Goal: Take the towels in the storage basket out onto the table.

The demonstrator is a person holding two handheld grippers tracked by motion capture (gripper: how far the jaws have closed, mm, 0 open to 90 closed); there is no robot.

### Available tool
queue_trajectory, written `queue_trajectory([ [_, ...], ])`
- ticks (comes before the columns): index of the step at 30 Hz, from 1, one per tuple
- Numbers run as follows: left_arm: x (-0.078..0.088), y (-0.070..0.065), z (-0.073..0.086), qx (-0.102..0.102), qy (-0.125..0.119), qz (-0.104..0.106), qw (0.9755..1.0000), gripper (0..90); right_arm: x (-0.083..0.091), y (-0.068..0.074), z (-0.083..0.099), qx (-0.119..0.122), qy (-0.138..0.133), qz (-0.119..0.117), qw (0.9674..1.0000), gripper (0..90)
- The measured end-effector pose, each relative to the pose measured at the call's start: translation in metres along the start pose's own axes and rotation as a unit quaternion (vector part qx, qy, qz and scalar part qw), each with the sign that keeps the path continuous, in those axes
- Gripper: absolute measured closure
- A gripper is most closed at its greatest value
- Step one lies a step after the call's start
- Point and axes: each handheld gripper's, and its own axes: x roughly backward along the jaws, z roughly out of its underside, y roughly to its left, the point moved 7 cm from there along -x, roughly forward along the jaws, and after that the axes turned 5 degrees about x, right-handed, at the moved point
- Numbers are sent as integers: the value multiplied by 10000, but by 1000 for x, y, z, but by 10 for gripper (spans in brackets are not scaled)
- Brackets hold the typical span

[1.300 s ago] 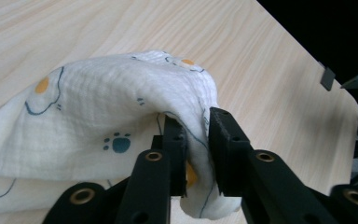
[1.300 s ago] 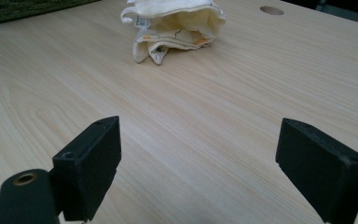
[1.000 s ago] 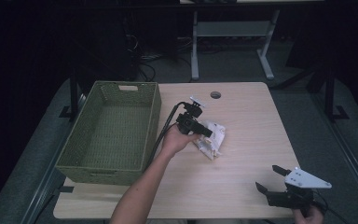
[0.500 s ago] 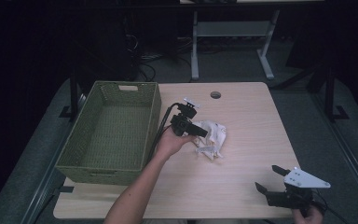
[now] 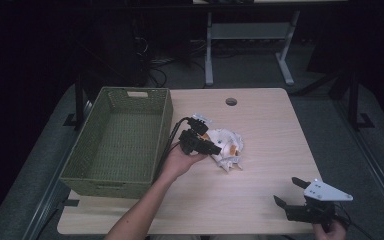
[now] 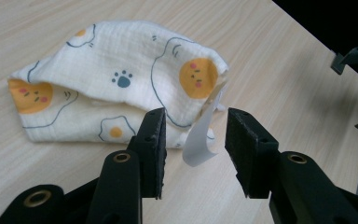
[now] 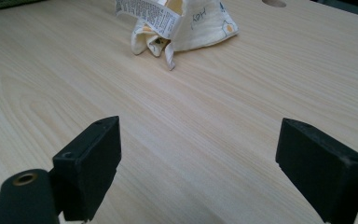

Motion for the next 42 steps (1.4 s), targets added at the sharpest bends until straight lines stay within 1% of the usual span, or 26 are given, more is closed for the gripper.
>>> queue_trajectory([
  [2,1,-1,3,0,8,7,10000,579,0,0,0,22,-4,9,10000,138],
  [4,1,-2,4,1,-12,22,10000,556,0,0,0,16,1,11,10000,138],
  [5,3,-2,6,11,-10,76,10000,546,0,0,0,34,8,-5,10000,138],
  [7,3,-3,9,37,-58,91,9999,548,-1,0,0,47,27,-10,10000,138],
  [11,5,-4,14,64,-67,100,9999,535,-1,0,0,42,44,-9,10000,138],
  [13,7,-5,17,64,-142,127,9998,534,-1,1,1,30,63,-10,10000,138],
  [14,10,-6,19,91,-195,205,9996,520,-3,1,0,34,48,-14,10000,138],
  [15,11,-7,20,111,-255,225,9994,517,-3,2,1,12,76,-20,10000,138],
  [17,12,-7,22,48,-260,178,9995,515,-4,2,1,56,76,-16,10000,138],
  [21,14,-7,27,42,-265,147,9995,511,-4,2,1,60,83,4,9999,139],
  [23,15,-8,31,-26,-258,94,9996,510,-5,2,2,52,102,-6,9999,138],
  [24,15,-8,33,-43,-250,117,9996,510,-5,3,2,20,126,-13,9999,138],
  [25,15,-9,35,-25,-268,116,9996,510,-6,2,2,58,112,-4,9999,138],
  [26,16,-9,36,-72,-259,97,9996,510,-6,2,2,58,123,3,9999,139],
  [34,16,-10,51,-40,-292,161,9994,506,-8,3,3,76,152,14,9999,138],
  [38,17,-11,56,-67,-267,141,9995,502,-9,2,4,81,163,18,9998,138],
  [39,18,-13,57,-54,-284,185,9994,502,-9,3,4,46,197,14,9998,138],
  [40,19,-16,58,-110,-282,175,9994,501,-9,3,4,64,191,26,9998,138],
  [42,19,-19,59,-127,-296,186,9993,500,-9,3,4,56,197,24,9998,139],
])
